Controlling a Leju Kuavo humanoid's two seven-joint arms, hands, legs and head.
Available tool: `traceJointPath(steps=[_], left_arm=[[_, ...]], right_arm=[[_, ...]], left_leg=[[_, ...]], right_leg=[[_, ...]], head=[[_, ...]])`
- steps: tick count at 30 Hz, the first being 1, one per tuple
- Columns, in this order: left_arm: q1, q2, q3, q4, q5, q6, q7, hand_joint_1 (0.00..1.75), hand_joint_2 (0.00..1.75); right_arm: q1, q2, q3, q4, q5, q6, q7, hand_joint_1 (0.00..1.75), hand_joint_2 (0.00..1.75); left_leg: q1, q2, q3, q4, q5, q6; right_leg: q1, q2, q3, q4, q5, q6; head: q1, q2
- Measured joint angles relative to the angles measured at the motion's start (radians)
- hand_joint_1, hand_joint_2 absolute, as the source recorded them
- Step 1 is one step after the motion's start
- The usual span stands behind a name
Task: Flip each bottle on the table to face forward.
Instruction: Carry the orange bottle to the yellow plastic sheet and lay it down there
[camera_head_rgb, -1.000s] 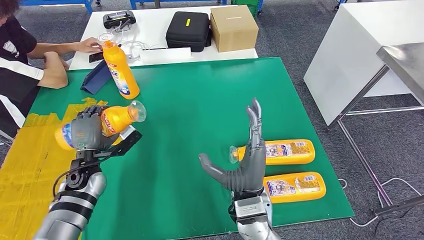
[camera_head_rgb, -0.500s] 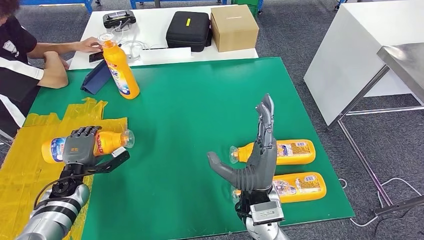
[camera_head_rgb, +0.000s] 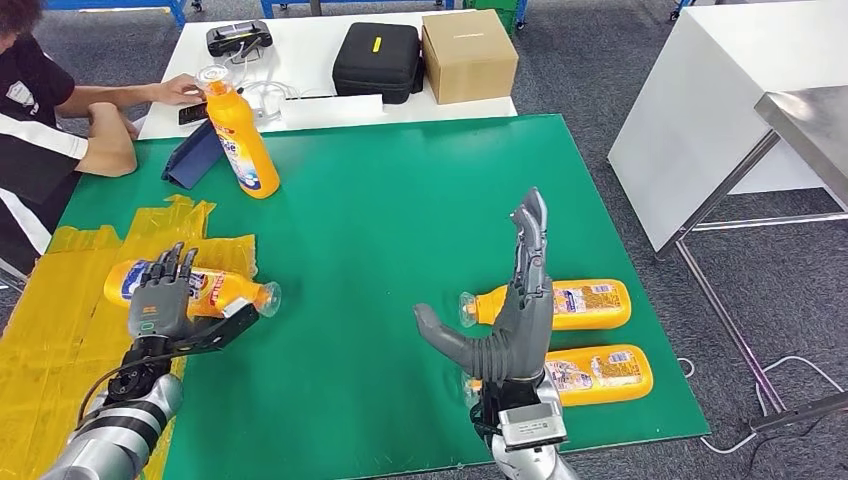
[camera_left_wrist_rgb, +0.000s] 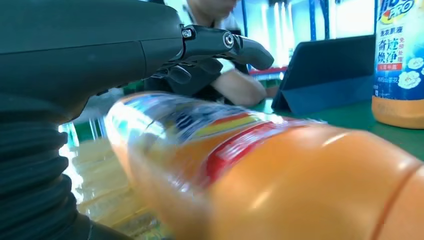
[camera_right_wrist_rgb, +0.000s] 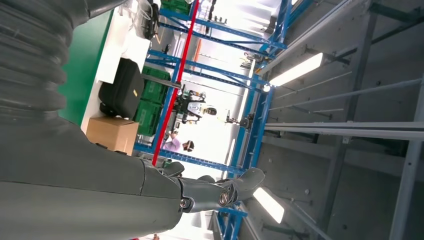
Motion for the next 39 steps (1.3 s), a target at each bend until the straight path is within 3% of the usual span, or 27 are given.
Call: traceJointPath(steps=[4,8,11,15,24,29,35,39], left_arm=[[0.000,-0.032,0.064,-0.004,0.237,-0.067,-0.134,0.00,1.75],[0.009,-0.081,0.141,-0.070,0.500,-0.191,-0.251,0.00,1.75],[0.037,-0.109,0.158,-0.152,0.631,-0.298,-0.278,0.00,1.75],[0.135,-0.143,0.158,-0.345,0.783,-0.405,-0.307,0.00,1.75],[0.250,-0.163,0.138,-0.580,0.917,-0.492,-0.338,0.00,1.75],[0.368,-0.183,0.094,-0.791,1.109,-0.636,-0.383,0.00,1.75],[0.459,-0.187,0.012,-0.982,1.193,-0.721,-0.393,0.00,1.75],[0.490,-0.189,-0.022,-1.040,1.290,-0.813,-0.389,0.00,1.75]], right_arm=[[0.000,0.000,0.000,0.002,0.033,0.003,0.018,0.00,1.75],[0.000,0.000,-0.002,0.011,0.096,-0.004,0.052,0.00,1.75],[-0.004,-0.002,-0.006,0.022,0.209,0.002,0.117,0.00,1.75],[-0.032,-0.047,-0.014,0.067,0.428,0.033,0.249,0.00,1.75],[-0.042,-0.106,-0.036,0.096,0.563,0.048,0.338,0.00,1.75],[-0.046,-0.197,-0.090,0.107,0.678,0.152,0.440,0.00,1.75],[-0.081,-0.321,-0.206,0.167,0.641,0.343,0.452,0.00,1.75],[-0.104,-0.378,-0.251,0.225,0.647,0.414,0.458,0.00,1.75]], left_leg=[[0.000,0.000,0.000,0.000,0.000,0.000],[0.000,-0.001,0.000,0.000,0.000,0.000],[0.000,0.000,0.000,0.000,0.000,0.000],[0.000,0.000,0.000,0.000,0.000,0.000],[0.000,-0.001,0.000,0.000,0.000,0.000],[-0.002,-0.001,-0.001,0.000,-0.001,0.000],[-0.005,-0.002,-0.001,0.000,-0.001,0.002],[-0.005,-0.002,-0.001,0.000,-0.001,0.002]], right_leg=[[0.000,0.000,0.000,0.000,0.000,0.000],[0.000,0.000,0.001,0.000,0.000,0.000],[0.000,0.000,0.001,0.000,0.000,0.000],[0.000,0.000,0.000,0.000,0.000,0.000],[0.000,0.000,0.000,0.000,0.000,0.000],[-0.001,0.000,0.001,-0.001,0.000,0.001],[-0.004,-0.001,0.001,-0.001,0.001,0.002],[-0.004,-0.001,0.001,-0.001,0.001,0.002]], head=[[0.000,0.000],[0.000,0.000],[0.000,0.000],[0.000,0.000],[0.000,0.000],[0.000,0.000],[0.000,0.000],[0.000,0.000]])
